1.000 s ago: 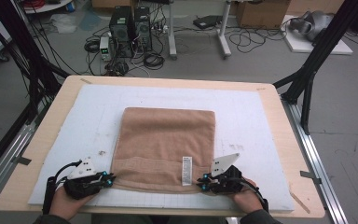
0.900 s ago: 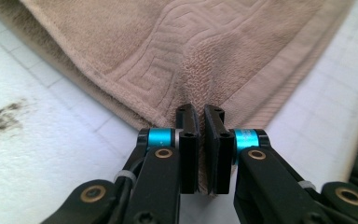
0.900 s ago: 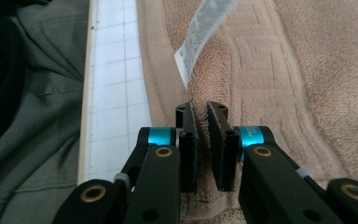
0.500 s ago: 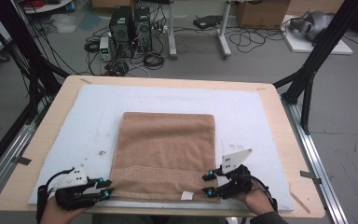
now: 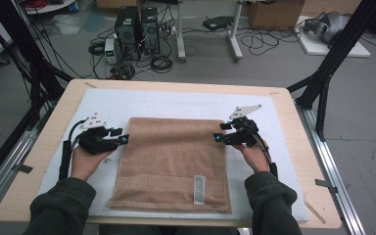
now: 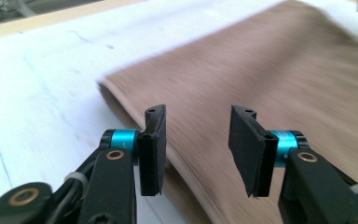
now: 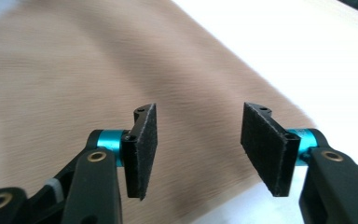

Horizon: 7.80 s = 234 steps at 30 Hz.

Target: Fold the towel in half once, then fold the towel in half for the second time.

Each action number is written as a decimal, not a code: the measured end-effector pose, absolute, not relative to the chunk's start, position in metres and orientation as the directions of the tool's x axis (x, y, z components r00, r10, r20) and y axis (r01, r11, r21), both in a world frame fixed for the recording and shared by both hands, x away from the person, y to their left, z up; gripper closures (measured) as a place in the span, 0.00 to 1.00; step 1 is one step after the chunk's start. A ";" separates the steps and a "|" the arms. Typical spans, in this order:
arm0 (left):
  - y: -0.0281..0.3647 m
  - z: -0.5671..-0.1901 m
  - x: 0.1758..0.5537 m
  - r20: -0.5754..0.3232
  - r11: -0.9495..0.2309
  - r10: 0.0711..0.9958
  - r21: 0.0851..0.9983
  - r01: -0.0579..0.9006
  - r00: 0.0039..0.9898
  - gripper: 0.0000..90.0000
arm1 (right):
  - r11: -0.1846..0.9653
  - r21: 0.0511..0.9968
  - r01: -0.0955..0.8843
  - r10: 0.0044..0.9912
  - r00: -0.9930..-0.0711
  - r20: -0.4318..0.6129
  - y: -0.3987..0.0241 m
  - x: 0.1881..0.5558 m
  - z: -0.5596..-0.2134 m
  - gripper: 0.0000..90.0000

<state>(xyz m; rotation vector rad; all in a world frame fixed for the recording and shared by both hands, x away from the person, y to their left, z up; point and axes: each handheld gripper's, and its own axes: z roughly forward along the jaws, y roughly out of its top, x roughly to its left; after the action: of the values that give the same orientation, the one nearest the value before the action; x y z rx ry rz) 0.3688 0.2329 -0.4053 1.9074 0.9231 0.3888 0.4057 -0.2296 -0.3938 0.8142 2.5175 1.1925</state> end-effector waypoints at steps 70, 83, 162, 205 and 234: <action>0.218 -0.412 0.375 -0.077 -0.316 0.777 0.811 0.493 0.625 0.52 | 0.561 0.731 0.388 0.568 -0.823 0.001 -0.214 0.417 -0.388 0.52; 0.236 -0.432 0.260 -0.119 -0.390 0.625 0.809 0.440 0.772 0.56 | 0.572 0.760 0.308 0.375 -0.922 0.091 -0.219 0.313 -0.415 0.64; 0.243 -0.403 0.417 -0.140 -0.202 0.811 0.844 0.497 0.567 0.42 | 0.506 0.759 0.410 0.636 -0.772 -0.007 -0.229 0.449 -0.388 0.37; 0.245 -0.392 0.394 -0.163 -0.202 0.751 0.866 0.457 0.640 0.93 | 0.451 0.782 0.430 0.563 -0.817 0.125 -0.238 0.433 -0.371 0.92; 0.259 -0.393 0.328 -0.109 -0.337 0.699 0.821 0.461 0.706 0.44 | 0.460 0.756 0.466 0.561 -0.812 0.159 -0.251 0.359 -0.389 0.36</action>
<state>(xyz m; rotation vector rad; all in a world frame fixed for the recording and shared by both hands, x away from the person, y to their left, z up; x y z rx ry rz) 0.3276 0.2593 -0.3932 1.9952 0.8887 0.3283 0.3588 -0.2507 -0.3893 0.9138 2.5863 1.2841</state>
